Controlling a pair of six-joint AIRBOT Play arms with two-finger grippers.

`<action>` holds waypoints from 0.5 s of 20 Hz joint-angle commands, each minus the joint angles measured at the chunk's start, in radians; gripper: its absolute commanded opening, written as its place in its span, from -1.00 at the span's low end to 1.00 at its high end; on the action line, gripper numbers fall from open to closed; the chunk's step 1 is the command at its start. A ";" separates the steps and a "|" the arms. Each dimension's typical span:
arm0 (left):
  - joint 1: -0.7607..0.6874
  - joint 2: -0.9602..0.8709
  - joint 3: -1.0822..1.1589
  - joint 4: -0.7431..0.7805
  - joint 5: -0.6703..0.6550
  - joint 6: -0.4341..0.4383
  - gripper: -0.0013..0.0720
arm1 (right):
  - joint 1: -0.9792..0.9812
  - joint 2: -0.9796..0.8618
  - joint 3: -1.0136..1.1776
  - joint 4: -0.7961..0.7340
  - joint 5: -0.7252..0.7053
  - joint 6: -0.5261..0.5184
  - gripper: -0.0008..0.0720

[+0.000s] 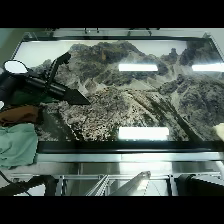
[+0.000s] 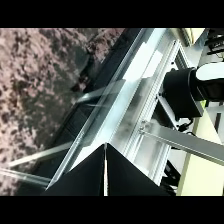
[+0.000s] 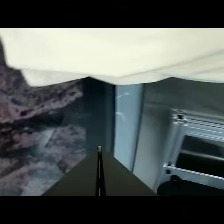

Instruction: Fold the shirts.

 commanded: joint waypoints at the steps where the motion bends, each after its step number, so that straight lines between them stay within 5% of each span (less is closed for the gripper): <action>1: 0.023 0.001 0.063 -0.003 0.008 -0.031 -0.97 | 0.212 0.014 -0.006 0.159 -0.026 -0.017 -0.94; 5: 0.112 0.022 0.089 -0.003 0.017 -0.076 -0.97 | 0.645 0.137 -0.190 0.161 -0.222 -0.054 -0.94; 10: 0.235 0.226 -0.337 -0.003 0.130 -0.071 -0.96 | 1.226 0.394 -0.699 0.275 -0.601 -0.059 -0.94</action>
